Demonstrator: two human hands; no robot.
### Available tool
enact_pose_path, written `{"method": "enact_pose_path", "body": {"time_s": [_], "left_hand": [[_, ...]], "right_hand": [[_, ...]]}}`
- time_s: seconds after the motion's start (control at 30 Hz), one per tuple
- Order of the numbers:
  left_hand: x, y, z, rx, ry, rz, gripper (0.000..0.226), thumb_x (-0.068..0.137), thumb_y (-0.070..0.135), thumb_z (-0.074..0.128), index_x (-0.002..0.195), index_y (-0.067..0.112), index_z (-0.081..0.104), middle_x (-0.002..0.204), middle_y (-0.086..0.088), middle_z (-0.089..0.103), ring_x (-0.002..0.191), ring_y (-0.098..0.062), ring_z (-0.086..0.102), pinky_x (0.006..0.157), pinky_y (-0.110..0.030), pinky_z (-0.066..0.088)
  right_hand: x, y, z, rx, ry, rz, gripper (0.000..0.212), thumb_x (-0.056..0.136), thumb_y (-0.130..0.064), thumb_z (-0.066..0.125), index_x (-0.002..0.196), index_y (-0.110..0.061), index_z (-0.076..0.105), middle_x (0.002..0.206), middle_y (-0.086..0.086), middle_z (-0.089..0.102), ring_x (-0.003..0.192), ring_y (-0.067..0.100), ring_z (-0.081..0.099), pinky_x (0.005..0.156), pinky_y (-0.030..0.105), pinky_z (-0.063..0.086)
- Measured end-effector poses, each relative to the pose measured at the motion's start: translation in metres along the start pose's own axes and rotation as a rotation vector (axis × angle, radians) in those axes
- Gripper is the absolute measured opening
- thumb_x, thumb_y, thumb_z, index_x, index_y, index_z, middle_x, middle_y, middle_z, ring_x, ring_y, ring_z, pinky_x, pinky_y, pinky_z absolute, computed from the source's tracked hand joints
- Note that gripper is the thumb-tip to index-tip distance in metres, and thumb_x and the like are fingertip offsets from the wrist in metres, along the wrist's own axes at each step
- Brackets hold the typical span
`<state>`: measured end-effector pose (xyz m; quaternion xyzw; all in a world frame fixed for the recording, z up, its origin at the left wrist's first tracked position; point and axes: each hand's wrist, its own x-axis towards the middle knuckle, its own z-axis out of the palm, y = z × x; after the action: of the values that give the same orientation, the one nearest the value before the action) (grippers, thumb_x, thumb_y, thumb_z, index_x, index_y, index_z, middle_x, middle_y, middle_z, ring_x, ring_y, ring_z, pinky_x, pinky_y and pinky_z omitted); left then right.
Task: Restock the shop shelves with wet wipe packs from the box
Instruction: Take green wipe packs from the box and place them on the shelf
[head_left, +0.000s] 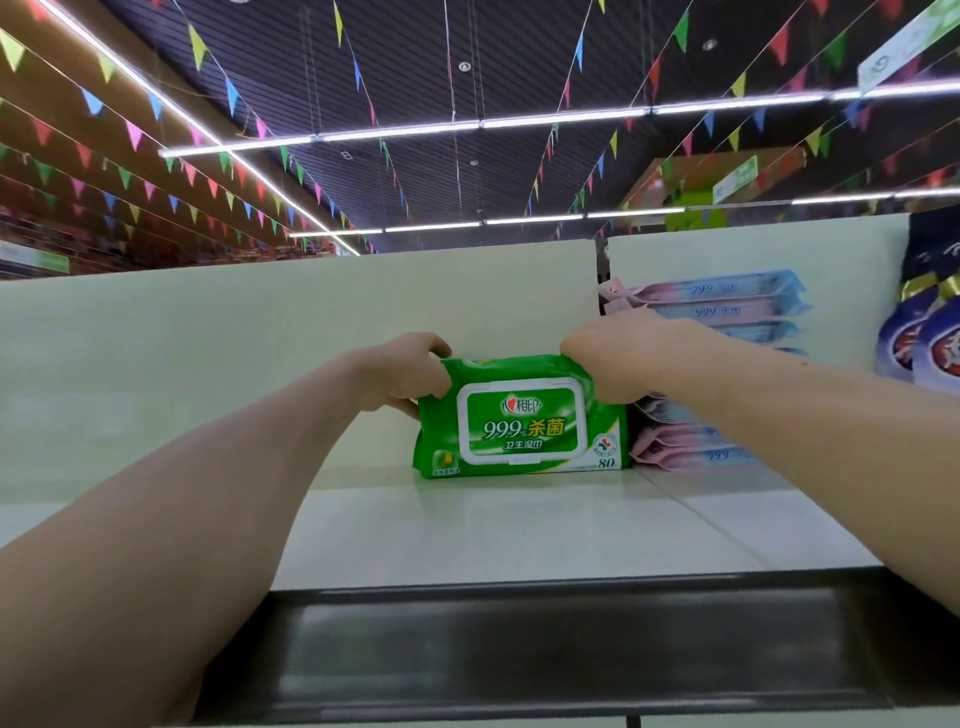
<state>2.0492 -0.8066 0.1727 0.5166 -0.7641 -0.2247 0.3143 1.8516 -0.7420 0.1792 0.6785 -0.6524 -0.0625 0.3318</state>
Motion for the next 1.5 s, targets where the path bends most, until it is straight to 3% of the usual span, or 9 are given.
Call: {"method": "enact_pose_path", "body": {"time_s": [0.13, 0.3, 0.43, 0.63, 0.8, 1.03, 1.27, 1.37, 1.5], "left_hand": [[-0.005, -0.006, -0.011, -0.033, 0.038, -0.015, 0.057, 0.09, -0.012, 0.04, 0.145, 0.005, 0.037, 0.115, -0.014, 0.061, 0.099, -0.028, 0.065, 0.086, -0.043, 0.056], [-0.007, -0.012, -0.011, 0.072, 0.112, 0.013, 0.046, 0.091, -0.009, 0.044, 0.13, 0.012, 0.056, 0.098, -0.013, 0.068, 0.081, -0.02, 0.067, 0.078, -0.034, 0.058], [-0.001, -0.012, -0.006, 0.138, 0.196, 0.054, 0.041, 0.093, -0.007, 0.044, 0.128, 0.008, 0.059, 0.096, -0.016, 0.069, 0.079, -0.021, 0.066, 0.077, -0.032, 0.058], [-0.011, -0.015, -0.017, -0.057, 0.035, -0.003, 0.039, 0.092, 0.002, 0.051, 0.129, 0.011, 0.059, 0.104, -0.007, 0.071, 0.094, -0.02, 0.068, 0.085, -0.037, 0.057], [-0.015, -0.014, -0.014, 0.007, -0.009, -0.004, 0.037, 0.095, 0.016, 0.054, 0.132, 0.019, 0.053, 0.107, -0.005, 0.066, 0.093, -0.018, 0.066, 0.079, -0.035, 0.056], [-0.005, -0.011, -0.002, 0.131, 0.219, 0.074, 0.027, 0.091, 0.001, 0.057, 0.116, 0.004, 0.066, 0.088, -0.011, 0.068, 0.071, -0.017, 0.063, 0.072, -0.029, 0.057], [-0.007, -0.011, -0.002, 0.459, 0.353, 0.084, 0.032, 0.09, 0.007, 0.052, 0.112, 0.02, 0.071, 0.093, 0.001, 0.066, 0.094, -0.022, 0.064, 0.08, -0.035, 0.055], [-0.012, -0.002, 0.005, 0.637, 0.42, 0.224, 0.037, 0.092, 0.019, 0.051, 0.127, 0.027, 0.06, 0.129, -0.003, 0.052, 0.117, -0.024, 0.049, 0.097, -0.041, 0.045], [-0.013, 0.01, 0.029, 0.748, 0.301, 0.462, 0.077, 0.086, 0.055, 0.057, 0.151, 0.031, 0.021, 0.145, -0.007, 0.04, 0.128, -0.027, 0.041, 0.108, -0.045, 0.033]], "right_hand": [[-0.005, 0.011, -0.002, 0.06, 0.021, 0.074, 0.022, 0.088, 0.005, 0.043, 0.104, -0.004, 0.056, 0.074, 0.002, 0.04, 0.061, 0.016, 0.042, 0.057, 0.029, 0.037], [-0.006, 0.015, 0.0, 0.077, 0.075, 0.076, 0.031, 0.087, -0.001, 0.046, 0.11, -0.011, 0.063, 0.097, 0.004, 0.056, 0.083, 0.025, 0.053, 0.054, 0.027, 0.033], [-0.005, 0.018, 0.005, 0.025, 0.116, 0.072, 0.019, 0.086, -0.001, 0.049, 0.09, -0.013, 0.063, 0.08, -0.001, 0.052, 0.078, 0.024, 0.055, 0.048, 0.023, 0.031], [-0.006, 0.016, 0.009, -0.034, 0.197, 0.089, 0.014, 0.088, -0.002, 0.048, 0.082, -0.014, 0.052, 0.079, 0.0, 0.048, 0.077, 0.026, 0.051, 0.047, 0.024, 0.026], [-0.008, 0.018, 0.01, 0.038, 0.194, 0.08, 0.014, 0.088, -0.012, 0.05, 0.091, -0.012, 0.064, 0.091, 0.001, 0.06, 0.079, 0.023, 0.058, 0.052, 0.025, 0.038], [-0.006, 0.013, 0.014, -0.04, 0.27, 0.109, 0.011, 0.091, -0.006, 0.049, 0.084, -0.013, 0.055, 0.088, 0.003, 0.055, 0.083, 0.025, 0.059, 0.059, 0.028, 0.04], [-0.011, 0.004, 0.006, -0.098, 0.271, 0.147, 0.031, 0.088, 0.004, 0.046, 0.065, -0.013, 0.036, 0.069, -0.001, 0.039, 0.084, 0.023, 0.052, 0.054, 0.029, 0.032], [-0.017, 0.004, 0.004, -0.002, 0.378, 0.078, 0.011, 0.091, -0.015, 0.048, 0.093, -0.015, 0.059, 0.097, 0.0, 0.06, 0.099, 0.021, 0.055, 0.056, 0.029, 0.034], [-0.015, -0.009, 0.005, 0.181, 0.319, -0.079, 0.06, 0.089, -0.05, 0.055, 0.14, -0.027, 0.038, 0.124, -0.003, 0.056, 0.112, 0.019, 0.052, 0.086, 0.039, 0.05]]}}
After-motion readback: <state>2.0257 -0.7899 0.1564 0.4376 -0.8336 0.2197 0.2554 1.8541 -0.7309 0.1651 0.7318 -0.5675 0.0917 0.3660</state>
